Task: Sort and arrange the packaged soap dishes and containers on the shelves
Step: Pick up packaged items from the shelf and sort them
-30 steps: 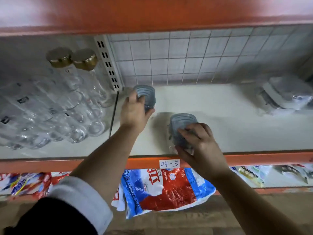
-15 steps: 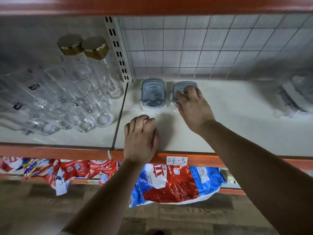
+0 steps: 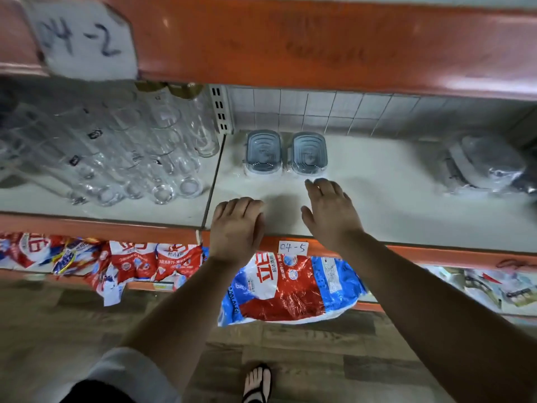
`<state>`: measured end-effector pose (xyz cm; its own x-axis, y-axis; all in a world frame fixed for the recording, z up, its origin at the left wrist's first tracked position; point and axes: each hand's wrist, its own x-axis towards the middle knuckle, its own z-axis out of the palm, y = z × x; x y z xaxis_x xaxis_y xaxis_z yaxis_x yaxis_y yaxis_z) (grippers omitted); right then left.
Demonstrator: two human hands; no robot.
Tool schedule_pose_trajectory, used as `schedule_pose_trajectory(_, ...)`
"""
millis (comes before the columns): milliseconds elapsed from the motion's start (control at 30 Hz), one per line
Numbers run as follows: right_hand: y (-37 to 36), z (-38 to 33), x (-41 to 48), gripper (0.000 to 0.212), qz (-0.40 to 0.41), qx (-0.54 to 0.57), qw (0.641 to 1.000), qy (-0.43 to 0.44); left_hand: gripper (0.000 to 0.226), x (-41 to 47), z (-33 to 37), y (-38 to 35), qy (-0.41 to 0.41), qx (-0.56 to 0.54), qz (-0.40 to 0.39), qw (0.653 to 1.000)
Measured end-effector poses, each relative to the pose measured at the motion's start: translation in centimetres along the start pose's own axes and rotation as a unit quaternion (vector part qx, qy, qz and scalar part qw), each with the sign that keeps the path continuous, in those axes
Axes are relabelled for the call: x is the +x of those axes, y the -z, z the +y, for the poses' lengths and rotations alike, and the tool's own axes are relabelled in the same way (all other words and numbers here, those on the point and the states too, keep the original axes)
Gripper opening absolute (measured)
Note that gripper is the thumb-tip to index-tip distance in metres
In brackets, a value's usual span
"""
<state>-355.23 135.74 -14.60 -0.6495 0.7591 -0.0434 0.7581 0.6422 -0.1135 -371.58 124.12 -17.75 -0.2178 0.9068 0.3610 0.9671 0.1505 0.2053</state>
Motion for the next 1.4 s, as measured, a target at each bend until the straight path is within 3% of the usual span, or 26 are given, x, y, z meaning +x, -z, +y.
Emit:
schedule_pose_trajectory(167,4.7,-1.5,-6.7,0.054,-0.030,-0.018,0.998,0.051,0.026,-3.1,2.6,8.3,0.004,0.017,0.021,1.000)
schedule_pose_trajectory(300,10.1,-3.2,-12.2,0.045,-0.009,-0.005,0.998,0.069,0.027,-5.8,5.5,16.0,0.016,0.010,0.041,0.999)
schedule_pose_trajectory(433,15.6,-5.4,-15.7,0.031,0.080,0.059,0.992,0.078,0.029,-7.2,7.1,22.1,0.019,0.004,0.089,0.996)
schedule_pose_trajectory(600,21.5,-7.9,-17.2,0.012,0.219,0.139,0.960,0.106,0.027,-6.5,6.8,28.1,0.024,0.020,0.173,0.984)
schedule_pose_trajectory(867,27.7,-11.5,-12.0,0.012,0.308,0.132,0.930,0.149,0.028,-0.3,1.4,34.7,0.018,0.037,0.234,0.971)
schedule_pose_trajectory(967,29.2,-13.0,-8.7,0.014,0.317,0.131,0.931,0.126,0.032,2.4,-1.3,35.7,0.015,0.033,0.238,0.971)
schedule_pose_trajectory(1200,32.2,-16.2,-0.3,0.040,0.295,0.124,0.945,0.066,0.036,9.3,-6.9,37.4,-0.027,0.019,0.245,0.969)
schedule_pose_trajectory(1400,32.8,-17.6,5.8,0.056,0.211,0.101,0.972,0.007,0.041,13.1,-9.1,38.4,-0.052,0.008,0.213,0.976)
